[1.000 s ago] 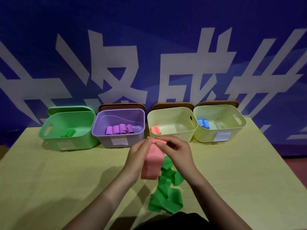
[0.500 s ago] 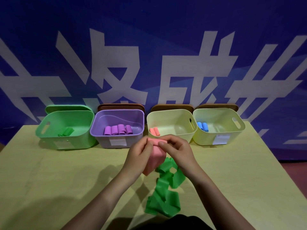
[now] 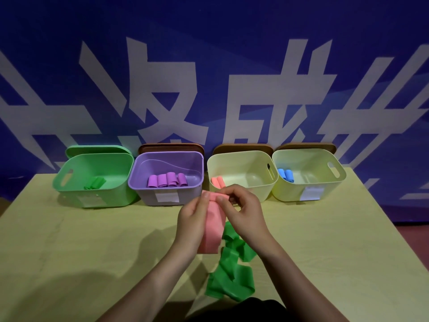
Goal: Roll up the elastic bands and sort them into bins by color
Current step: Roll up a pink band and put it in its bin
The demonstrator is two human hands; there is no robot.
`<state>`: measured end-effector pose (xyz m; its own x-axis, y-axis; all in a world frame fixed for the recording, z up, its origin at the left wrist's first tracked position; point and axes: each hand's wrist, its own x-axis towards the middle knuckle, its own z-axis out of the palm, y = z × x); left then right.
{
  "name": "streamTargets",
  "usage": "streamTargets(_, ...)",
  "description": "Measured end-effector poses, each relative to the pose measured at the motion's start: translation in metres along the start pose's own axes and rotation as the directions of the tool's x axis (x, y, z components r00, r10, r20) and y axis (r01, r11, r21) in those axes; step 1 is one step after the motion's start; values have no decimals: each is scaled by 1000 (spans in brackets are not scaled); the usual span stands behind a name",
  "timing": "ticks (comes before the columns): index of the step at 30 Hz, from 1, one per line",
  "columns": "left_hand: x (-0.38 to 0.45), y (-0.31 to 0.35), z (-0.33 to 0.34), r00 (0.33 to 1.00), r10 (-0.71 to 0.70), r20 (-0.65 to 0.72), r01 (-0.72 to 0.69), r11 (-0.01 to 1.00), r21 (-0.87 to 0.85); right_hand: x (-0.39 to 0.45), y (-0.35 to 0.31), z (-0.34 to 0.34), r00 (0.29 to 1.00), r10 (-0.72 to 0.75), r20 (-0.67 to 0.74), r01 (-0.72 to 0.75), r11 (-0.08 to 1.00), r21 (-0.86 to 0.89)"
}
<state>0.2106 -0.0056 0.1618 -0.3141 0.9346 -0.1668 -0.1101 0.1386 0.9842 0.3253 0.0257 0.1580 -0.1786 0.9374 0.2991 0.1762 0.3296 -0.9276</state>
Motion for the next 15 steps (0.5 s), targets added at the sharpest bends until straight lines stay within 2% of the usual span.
streamTargets(3, 1, 0, -1, 998, -66, 24, 68, 994, -82, 2, 1, -1, 989, -149, 15, 149, 975, -166)
streamTargets(6, 5, 5, -4, 979, -170, 110, 184, 973, -137, 4, 2, -6, 968, -242, 60, 249, 938, -241)
streamTargets(8, 9, 7, -6, 961, -215, 173, 244, 955, -167, 4, 4, -10, 966, -255, 50, 259, 930, -261)
streamTargets(10, 10, 8, -6, 953, -247, 173, 279, 941, -194, 3, 6, -12, 963, -266, 34, 266, 928, -259)
streamTargets(15, 8, 7, -4, 970, -169, 177, 202, 961, -187, 0, 11, -16, 974, -223, 45, 228, 956, -186)
